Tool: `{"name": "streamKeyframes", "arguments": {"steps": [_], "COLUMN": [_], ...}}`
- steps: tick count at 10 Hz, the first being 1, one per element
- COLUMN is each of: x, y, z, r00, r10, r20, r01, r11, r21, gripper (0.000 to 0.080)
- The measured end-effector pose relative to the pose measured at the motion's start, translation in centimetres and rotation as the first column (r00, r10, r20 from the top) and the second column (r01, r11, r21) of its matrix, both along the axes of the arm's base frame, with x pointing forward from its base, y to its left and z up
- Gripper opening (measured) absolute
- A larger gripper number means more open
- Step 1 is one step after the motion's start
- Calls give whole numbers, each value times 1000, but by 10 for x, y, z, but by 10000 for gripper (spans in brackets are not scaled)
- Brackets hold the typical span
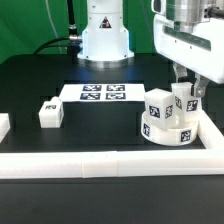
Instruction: Assemble stool
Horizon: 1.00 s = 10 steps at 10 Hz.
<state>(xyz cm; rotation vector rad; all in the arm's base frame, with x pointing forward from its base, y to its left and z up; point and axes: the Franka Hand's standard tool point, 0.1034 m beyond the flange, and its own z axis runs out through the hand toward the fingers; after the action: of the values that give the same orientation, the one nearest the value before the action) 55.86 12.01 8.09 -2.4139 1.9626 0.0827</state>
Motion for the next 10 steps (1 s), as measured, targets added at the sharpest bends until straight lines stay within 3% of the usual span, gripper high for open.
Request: {"name": "streamKeyframes", "arguments": {"steps": [2,4,7,10], "x": [0,1,1,-1], "y": [0,-4,-7,-6], "z": [0,-1,-1,-1], "r00": [996,963,851,684], "r10": [-90,-270,-525,-728], "r20": [-5,4,-26,-39], "r01": [90,269,525,723], "r11": [996,961,845,671], "r21": [10,55,102,164], "gripper": [334,334,334,334]}}
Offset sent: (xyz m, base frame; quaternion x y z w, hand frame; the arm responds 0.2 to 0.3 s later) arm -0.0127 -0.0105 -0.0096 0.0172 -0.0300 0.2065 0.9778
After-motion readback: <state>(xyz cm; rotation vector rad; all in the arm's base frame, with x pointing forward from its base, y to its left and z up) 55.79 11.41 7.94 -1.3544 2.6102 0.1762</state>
